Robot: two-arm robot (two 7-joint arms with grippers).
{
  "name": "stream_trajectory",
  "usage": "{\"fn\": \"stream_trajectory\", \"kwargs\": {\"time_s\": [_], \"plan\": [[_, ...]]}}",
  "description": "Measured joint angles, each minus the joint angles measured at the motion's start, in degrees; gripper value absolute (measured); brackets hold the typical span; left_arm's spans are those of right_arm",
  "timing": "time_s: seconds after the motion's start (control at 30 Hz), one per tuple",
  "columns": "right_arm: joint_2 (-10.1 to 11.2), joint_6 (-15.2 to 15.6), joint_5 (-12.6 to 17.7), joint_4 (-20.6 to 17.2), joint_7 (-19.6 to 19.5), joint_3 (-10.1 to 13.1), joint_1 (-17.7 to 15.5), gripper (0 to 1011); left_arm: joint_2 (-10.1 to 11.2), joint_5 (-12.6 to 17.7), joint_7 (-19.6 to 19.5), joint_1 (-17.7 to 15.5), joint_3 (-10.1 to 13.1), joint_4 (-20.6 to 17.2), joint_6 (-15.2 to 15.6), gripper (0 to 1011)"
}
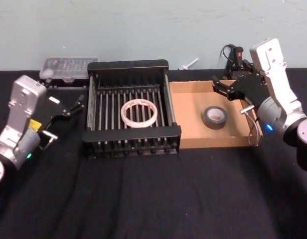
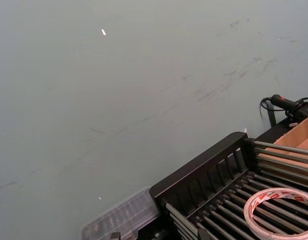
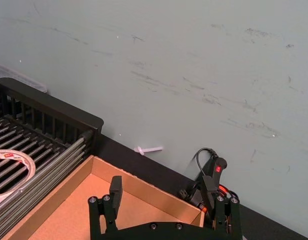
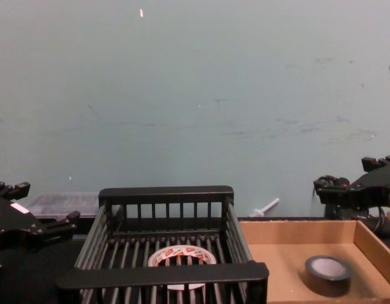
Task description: Pick up the white tape and place it into the black box , Pick up the silver tape and place it into the brown box.
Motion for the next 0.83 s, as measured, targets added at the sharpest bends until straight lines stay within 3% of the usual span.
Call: {"fn": "stream_trajectory", "kwargs": {"time_s": [0.83], "plan": [[0.0, 0.0, 0.0, 0.0, 0.0, 0.0, 0.0, 1002, 0.0, 0.0, 0.0, 0.0, 0.0, 0.0, 0.0, 1001]]}}
